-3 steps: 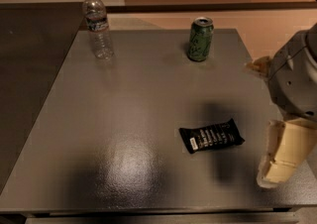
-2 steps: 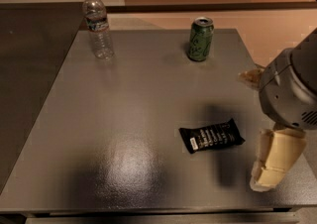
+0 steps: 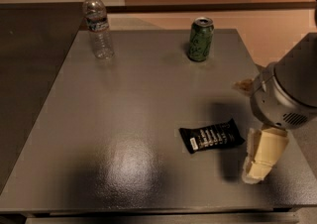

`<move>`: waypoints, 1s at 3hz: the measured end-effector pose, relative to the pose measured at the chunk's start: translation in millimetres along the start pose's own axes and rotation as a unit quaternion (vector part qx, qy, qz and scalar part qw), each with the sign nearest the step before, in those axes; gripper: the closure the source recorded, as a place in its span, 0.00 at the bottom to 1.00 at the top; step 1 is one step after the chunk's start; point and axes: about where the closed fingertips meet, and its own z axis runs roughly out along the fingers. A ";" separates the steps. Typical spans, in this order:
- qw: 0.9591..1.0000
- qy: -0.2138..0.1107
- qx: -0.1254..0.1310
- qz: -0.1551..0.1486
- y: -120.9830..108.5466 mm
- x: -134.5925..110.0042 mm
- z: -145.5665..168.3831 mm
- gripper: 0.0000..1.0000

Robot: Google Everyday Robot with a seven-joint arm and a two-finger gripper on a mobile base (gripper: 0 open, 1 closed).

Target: Move rxbar chocolate near green can

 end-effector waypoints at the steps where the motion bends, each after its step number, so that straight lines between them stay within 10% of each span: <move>1: 1.000 -0.013 -0.009 0.006 -2.8 3.9 17.4 0.00; 3: 0.999 -0.038 -0.029 0.010 1.8 -3.5 40.8 0.00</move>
Offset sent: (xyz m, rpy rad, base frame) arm 0.0067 0.0113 -0.0465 0.0885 0.0586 0.0069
